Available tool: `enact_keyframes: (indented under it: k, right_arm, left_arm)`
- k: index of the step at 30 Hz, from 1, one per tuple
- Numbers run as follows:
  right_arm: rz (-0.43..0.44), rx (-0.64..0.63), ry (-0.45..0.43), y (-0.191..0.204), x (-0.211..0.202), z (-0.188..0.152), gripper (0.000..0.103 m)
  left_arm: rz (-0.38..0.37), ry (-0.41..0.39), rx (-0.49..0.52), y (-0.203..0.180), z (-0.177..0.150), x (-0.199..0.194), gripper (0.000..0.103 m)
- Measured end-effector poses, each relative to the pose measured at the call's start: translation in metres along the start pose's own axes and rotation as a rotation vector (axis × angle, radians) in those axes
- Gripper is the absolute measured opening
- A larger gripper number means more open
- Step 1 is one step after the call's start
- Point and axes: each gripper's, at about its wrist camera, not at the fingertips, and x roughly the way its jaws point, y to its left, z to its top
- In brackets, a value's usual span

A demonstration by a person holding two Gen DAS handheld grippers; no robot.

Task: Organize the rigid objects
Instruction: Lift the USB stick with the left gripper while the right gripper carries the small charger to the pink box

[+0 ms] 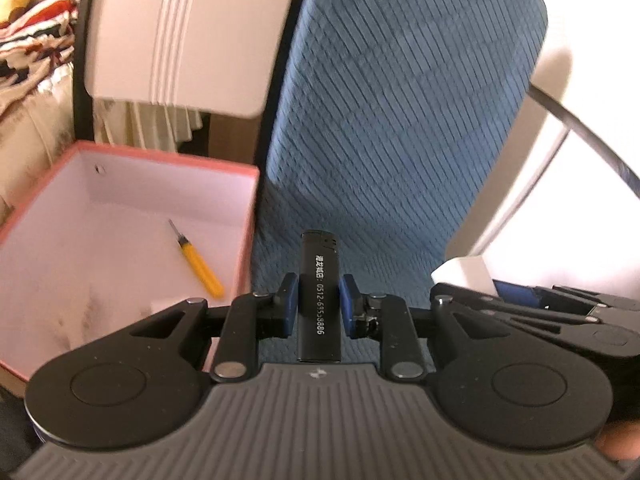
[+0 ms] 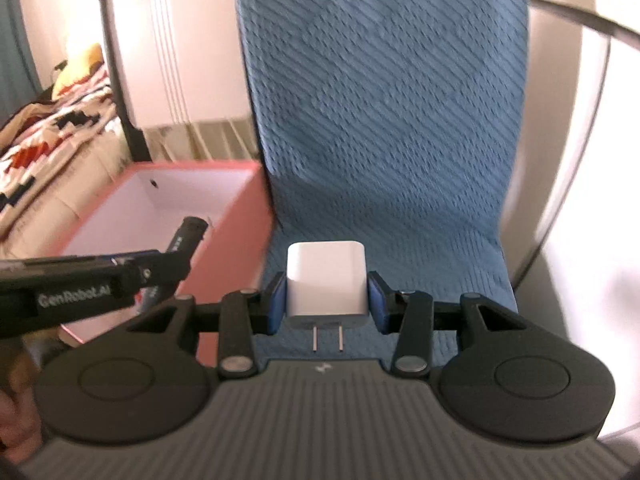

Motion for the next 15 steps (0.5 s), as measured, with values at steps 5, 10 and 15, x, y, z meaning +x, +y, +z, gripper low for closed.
enact_keyframes:
  k: [5,10,15]
  right_arm:
    - [0.046,-0.030,-0.056,0.027,-0.007,0.037,0.045]
    - [0.102,-0.072,-0.095,0.062,-0.006,0.070,0.045]
    - [0.167,-0.122,-0.123,0.107,0.000,0.093,0.045]
  left_arm:
    - [0.010,-0.061,-0.016,0.023,0.033,-0.021,0.026]
    - [0.030,-0.119,-0.038,0.054,0.062,-0.044,0.026]
    - [0.058,-0.174,-0.082,0.095,0.080,-0.069,0.026]
